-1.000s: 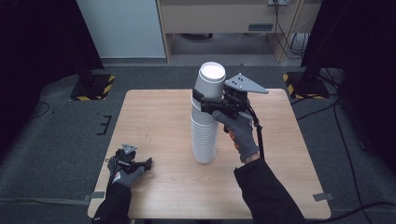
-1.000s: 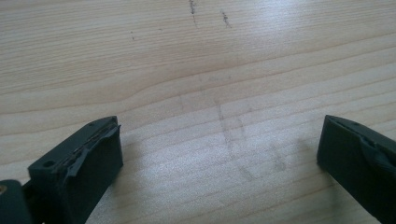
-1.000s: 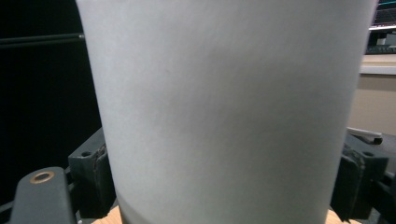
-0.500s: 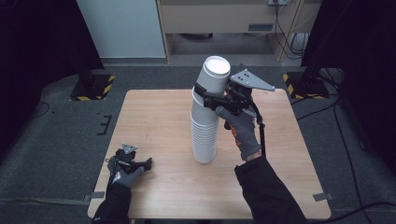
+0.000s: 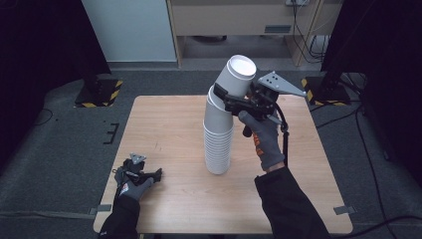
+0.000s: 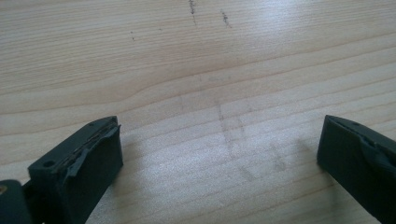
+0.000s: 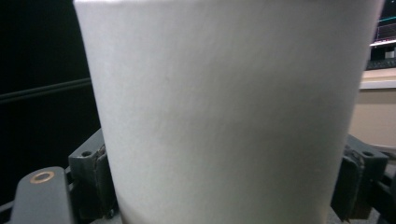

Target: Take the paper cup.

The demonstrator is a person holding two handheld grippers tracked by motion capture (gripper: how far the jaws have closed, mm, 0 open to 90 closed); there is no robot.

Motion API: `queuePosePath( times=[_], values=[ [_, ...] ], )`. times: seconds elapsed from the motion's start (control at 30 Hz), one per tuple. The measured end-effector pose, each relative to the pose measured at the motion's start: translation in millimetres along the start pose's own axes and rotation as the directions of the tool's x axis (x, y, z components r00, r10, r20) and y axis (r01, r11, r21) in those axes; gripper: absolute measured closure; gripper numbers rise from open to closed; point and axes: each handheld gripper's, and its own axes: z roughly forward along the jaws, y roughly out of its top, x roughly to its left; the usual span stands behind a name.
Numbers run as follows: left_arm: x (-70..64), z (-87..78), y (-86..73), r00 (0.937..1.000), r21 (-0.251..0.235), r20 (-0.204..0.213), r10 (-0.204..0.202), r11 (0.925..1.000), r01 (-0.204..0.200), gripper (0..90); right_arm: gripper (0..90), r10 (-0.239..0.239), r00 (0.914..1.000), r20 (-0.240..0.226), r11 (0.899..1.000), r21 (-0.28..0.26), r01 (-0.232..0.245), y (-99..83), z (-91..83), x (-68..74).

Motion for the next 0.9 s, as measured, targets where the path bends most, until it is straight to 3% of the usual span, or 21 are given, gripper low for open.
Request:
queuePosePath(
  times=[0.27,0.9],
  values=[
    [0.1,-0.1,0.0,1.0000,0.001,0.000,0.002,1.0000,-0.002,0.0,15.1,-0.004,1.0000,0.001,1.000,-0.020,0.004,7.8,-13.9,-2.0],
    [0.1,-0.1,0.0,1.0000,0.002,0.000,0.003,1.0000,-0.003,0.0,15.1,0.004,0.9977,0.067,0.999,-0.032,-0.002,7.0,-60.2,-17.8]
  ],
)
